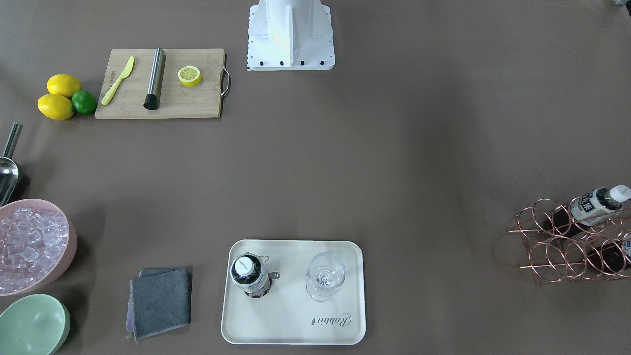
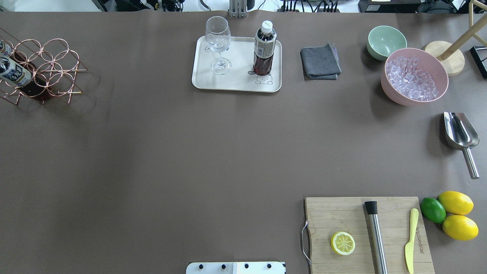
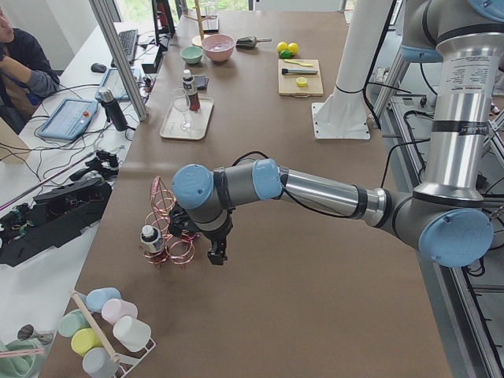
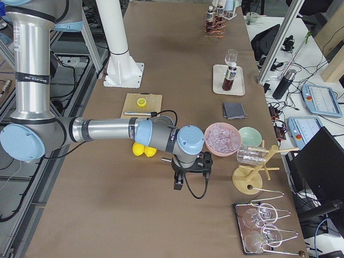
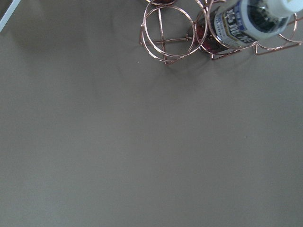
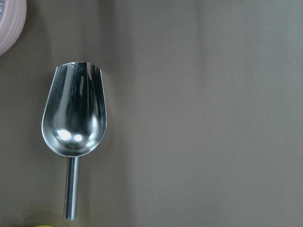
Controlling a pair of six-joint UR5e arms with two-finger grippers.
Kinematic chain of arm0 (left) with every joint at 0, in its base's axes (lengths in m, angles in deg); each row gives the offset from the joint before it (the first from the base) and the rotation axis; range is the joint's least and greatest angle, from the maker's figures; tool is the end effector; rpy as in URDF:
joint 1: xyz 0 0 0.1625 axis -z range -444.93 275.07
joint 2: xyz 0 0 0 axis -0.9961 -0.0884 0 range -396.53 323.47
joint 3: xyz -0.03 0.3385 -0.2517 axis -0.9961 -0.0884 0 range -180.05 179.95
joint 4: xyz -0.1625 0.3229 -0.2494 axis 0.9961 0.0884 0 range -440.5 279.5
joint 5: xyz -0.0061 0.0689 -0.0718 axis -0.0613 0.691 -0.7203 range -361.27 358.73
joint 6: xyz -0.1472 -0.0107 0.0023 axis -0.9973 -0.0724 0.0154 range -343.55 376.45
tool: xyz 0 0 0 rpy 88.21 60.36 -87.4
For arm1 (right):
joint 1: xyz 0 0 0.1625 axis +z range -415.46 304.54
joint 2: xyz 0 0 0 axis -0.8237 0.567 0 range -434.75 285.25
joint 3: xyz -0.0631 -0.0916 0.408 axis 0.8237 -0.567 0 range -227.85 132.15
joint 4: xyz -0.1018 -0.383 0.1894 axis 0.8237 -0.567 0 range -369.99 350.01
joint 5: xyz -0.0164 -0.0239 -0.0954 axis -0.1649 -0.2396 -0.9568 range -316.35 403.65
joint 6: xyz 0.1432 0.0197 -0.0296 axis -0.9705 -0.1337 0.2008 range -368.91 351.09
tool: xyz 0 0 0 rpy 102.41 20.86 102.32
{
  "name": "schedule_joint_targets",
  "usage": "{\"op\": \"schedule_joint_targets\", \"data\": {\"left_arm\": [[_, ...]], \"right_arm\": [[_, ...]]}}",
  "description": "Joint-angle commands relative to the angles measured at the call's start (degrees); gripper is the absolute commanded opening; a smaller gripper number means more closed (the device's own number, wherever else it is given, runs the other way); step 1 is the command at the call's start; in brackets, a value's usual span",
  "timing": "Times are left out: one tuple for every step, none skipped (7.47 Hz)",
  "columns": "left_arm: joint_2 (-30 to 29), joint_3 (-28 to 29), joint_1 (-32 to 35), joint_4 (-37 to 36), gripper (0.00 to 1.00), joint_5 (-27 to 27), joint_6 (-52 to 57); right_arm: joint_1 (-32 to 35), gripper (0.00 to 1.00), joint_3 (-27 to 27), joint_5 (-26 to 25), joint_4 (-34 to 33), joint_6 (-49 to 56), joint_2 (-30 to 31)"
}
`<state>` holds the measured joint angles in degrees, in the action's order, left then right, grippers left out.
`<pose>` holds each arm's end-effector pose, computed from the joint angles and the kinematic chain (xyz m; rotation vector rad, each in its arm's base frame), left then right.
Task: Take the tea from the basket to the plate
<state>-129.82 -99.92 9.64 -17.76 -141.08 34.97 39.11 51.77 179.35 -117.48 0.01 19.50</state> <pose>-0.0607 -0.5020 0.6061 -0.0527 0.8935 0.1201 0.0643 -0.4575 0.6668 -0.1053 -0.8124 0.0128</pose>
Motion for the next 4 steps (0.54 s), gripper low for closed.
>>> {"op": "schedule_joint_targets", "data": {"left_arm": [[5.81, -0.06, -1.93, 8.56, 0.98, 1.19, -6.38], [10.28, -0.06, -2.11, 18.72, 0.98, 5.55, -6.56], [13.63, 0.11, -2.81, 25.52, 0.98, 5.95, -9.43], [14.88, 0.11, -3.95, 29.15, 0.98, 5.95, -15.64]], "right_arm": [[0.00, 1.00, 0.05, 0.09, 0.00, 0.05, 0.05], [0.00, 1.00, 0.05, 0.09, 0.00, 0.05, 0.05], [0.00, 1.00, -0.04, 0.09, 0.00, 0.05, 0.05], [0.09, 1.00, -0.13, 0.00, 0.00, 0.05, 0.05]]}}
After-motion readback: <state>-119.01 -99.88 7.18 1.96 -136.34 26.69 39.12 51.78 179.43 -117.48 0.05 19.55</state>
